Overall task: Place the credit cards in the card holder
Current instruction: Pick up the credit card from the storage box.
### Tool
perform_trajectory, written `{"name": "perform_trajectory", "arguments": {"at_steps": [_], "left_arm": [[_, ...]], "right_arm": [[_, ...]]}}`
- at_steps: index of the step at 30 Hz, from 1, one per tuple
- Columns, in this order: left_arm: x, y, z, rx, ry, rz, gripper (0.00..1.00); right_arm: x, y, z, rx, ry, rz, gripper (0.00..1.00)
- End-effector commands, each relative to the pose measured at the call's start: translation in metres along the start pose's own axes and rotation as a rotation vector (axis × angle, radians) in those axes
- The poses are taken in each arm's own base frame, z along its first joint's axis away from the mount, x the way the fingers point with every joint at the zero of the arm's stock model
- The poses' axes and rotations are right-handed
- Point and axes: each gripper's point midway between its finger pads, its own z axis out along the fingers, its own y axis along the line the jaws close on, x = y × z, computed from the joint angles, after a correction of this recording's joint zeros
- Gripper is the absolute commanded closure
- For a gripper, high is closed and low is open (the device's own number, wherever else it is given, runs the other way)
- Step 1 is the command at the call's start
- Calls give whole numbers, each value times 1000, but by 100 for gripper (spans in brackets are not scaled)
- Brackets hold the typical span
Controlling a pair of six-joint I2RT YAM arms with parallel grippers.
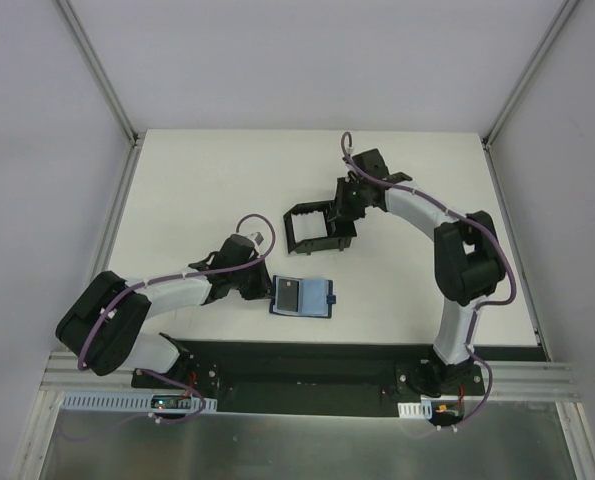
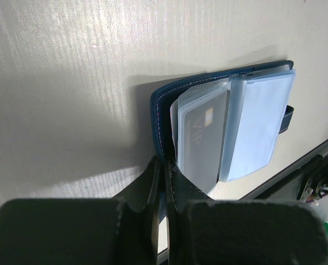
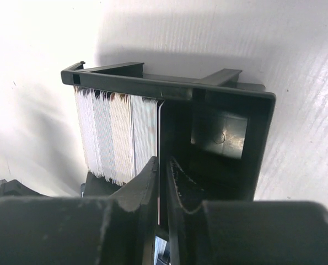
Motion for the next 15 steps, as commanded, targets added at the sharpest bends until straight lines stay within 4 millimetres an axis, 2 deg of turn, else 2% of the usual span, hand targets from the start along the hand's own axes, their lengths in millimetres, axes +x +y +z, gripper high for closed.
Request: {"name": "perform_trajectory", "arguments": {"at_steps": [1, 4, 11, 15], "left_arm": [[5, 6, 1, -32, 22, 27, 100], [4, 7, 1, -34, 19, 22, 100], [5, 8, 0, -34, 17, 23, 100], [5, 8, -1, -32, 17, 25, 100]], "right_arm": [[-17, 8, -28, 31, -64, -59, 90], [-20, 0, -34, 88, -67, -90, 99], [-33, -1, -59, 160, -132, -171, 100], [-36, 12, -84, 132, -204, -187, 100]]}}
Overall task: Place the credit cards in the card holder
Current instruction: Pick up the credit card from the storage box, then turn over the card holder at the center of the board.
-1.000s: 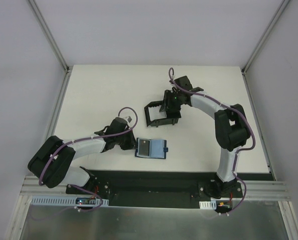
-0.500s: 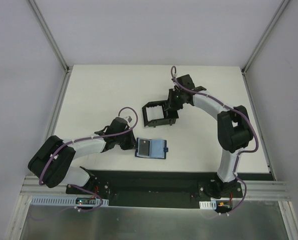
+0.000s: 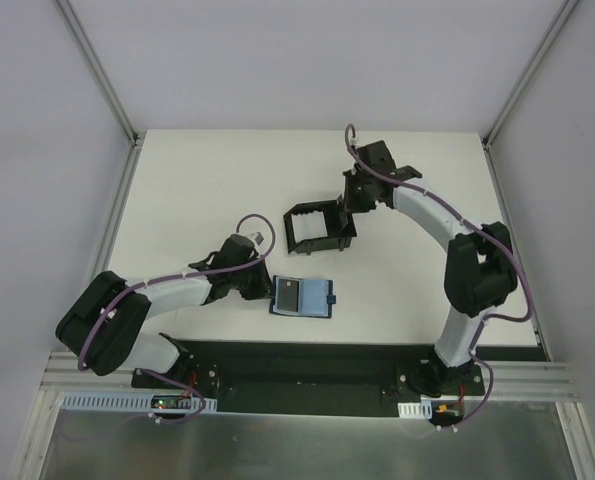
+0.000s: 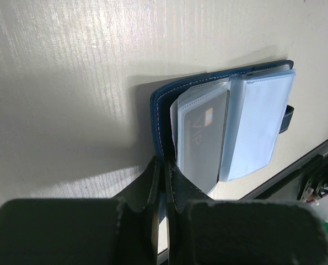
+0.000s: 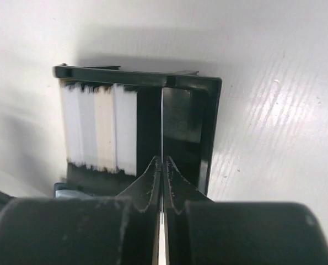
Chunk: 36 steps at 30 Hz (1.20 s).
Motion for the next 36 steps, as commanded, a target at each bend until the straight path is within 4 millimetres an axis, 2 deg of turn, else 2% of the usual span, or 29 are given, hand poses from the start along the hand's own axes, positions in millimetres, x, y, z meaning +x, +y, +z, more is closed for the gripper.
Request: {"name": "perform_trajectory", "arguments": {"at_steps": [1, 5, 8, 11, 14, 16, 19, 24, 28, 36], "left_arm": [[6, 7, -1, -30, 18, 24, 100], [5, 7, -1, -29, 14, 24, 100], [5, 6, -2, -25, 14, 26, 100], [5, 5, -2, -22, 15, 28, 100], [4, 5, -2, -22, 12, 27, 100], [5, 4, -2, -18, 15, 29, 100], [6, 5, -3, -19, 16, 27, 100], [10, 9, -4, -24, 21, 17, 100], [10, 9, -4, -24, 19, 18, 100], [10, 8, -5, -21, 18, 17, 100]], "right_arm": [[-27, 18, -60, -13, -170, -67, 100], [-12, 30, -92, -55, -219, -60, 100], [18, 29, -102, -38, -191, -76, 100], [63, 26, -98, -35, -122, -58, 100], [103, 33, -94, -71, -79, -22, 100], [127, 47, -90, -138, -58, 32, 100], [151, 60, -77, -193, -52, 110, 100], [162, 65, -60, -189, -52, 181, 100], [162, 73, -55, -191, -58, 194, 99], [172, 58, -44, -108, -56, 202, 100]]}}
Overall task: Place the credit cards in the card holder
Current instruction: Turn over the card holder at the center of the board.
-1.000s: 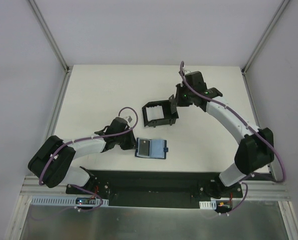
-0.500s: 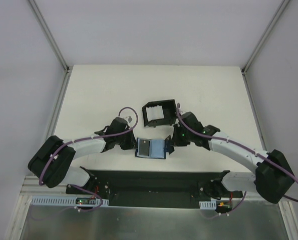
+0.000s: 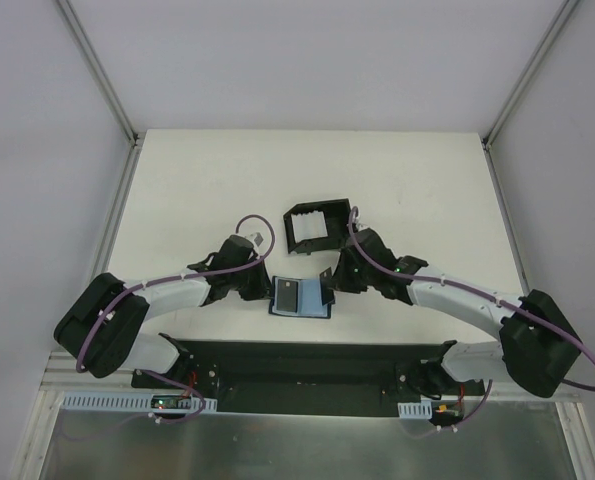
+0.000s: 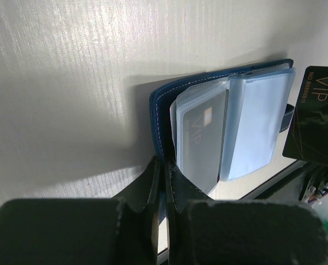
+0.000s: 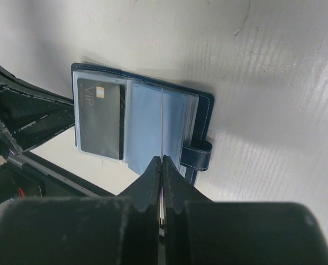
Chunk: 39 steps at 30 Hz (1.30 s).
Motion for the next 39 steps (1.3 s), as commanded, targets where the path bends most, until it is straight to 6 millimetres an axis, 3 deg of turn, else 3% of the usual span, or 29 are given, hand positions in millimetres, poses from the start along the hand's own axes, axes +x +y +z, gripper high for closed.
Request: {"name": "perform_trajectory", "arguments": {"at_steps": [1, 11, 23, 28, 32, 35, 39], "left_arm": [[9, 7, -3, -24, 20, 8, 100], [9, 8, -3, -28, 19, 5, 100], [10, 9, -1, -33, 27, 4, 100], [11, 11, 0, -38, 34, 1, 100], [11, 11, 0, -38, 32, 5, 100], [11, 11, 0, -39, 31, 5, 100], [12, 12, 0, -39, 31, 5, 100]], "right_arm": [[-10, -4, 2, 33, -71, 24, 100], [4, -19, 10, 99, -46, 8, 100], [10, 0, 26, 31, -30, 39, 100], [1, 9, 15, 50, -42, 1, 100], [-4, 2, 5, 120, -60, -26, 100], [-13, -7, -8, 183, -105, -54, 100], [-28, 2, -28, 131, -188, -67, 100]]}}
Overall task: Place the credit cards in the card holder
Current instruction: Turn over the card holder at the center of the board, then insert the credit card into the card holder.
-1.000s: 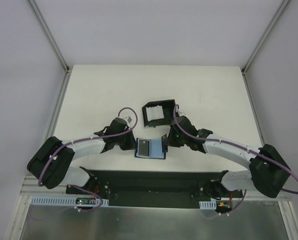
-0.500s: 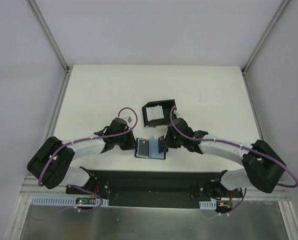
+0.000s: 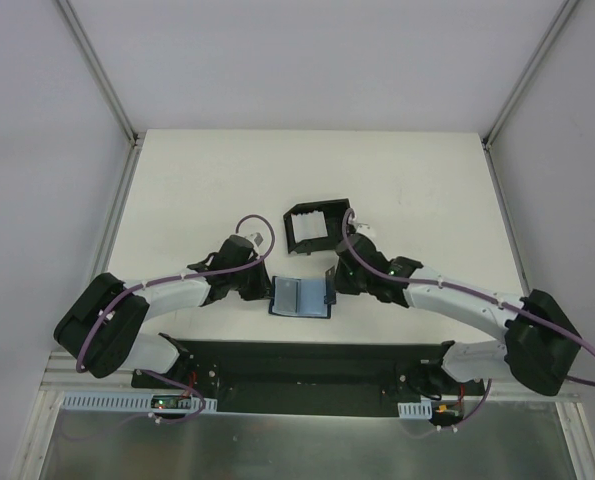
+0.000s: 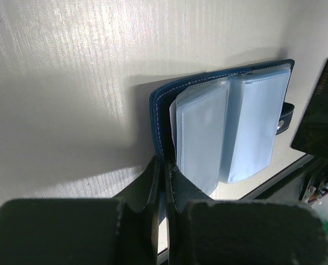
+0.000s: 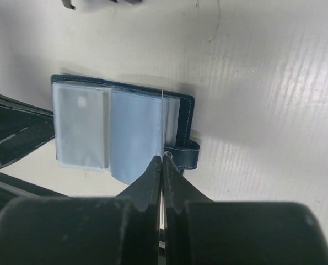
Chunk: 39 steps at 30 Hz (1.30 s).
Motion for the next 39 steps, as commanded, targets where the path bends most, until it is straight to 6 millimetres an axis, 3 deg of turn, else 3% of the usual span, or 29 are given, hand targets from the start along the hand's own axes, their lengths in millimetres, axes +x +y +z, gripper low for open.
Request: {"name": "perform_trajectory", "arguments": {"at_steps": [1, 4, 7, 14, 22, 39], "left_arm": [[12, 12, 0, -39, 32, 5, 100], [12, 13, 0, -43, 33, 2, 100], [13, 14, 0, -47, 33, 0, 100], [15, 19, 4, -66, 42, -11, 100], [20, 27, 7, -87, 46, -41, 100], [29, 43, 10, -146, 58, -82, 100]], "right_arm": [[-31, 11, -30, -52, -130, -19, 100], [-29, 43, -30, -205, -115, 5, 100], [-21, 61, -17, -278, -68, 38, 100], [3, 77, 18, -355, 19, 104, 100], [30, 53, 42, -306, 61, 155, 100], [54, 36, 47, -291, 75, 233, 100]]}}
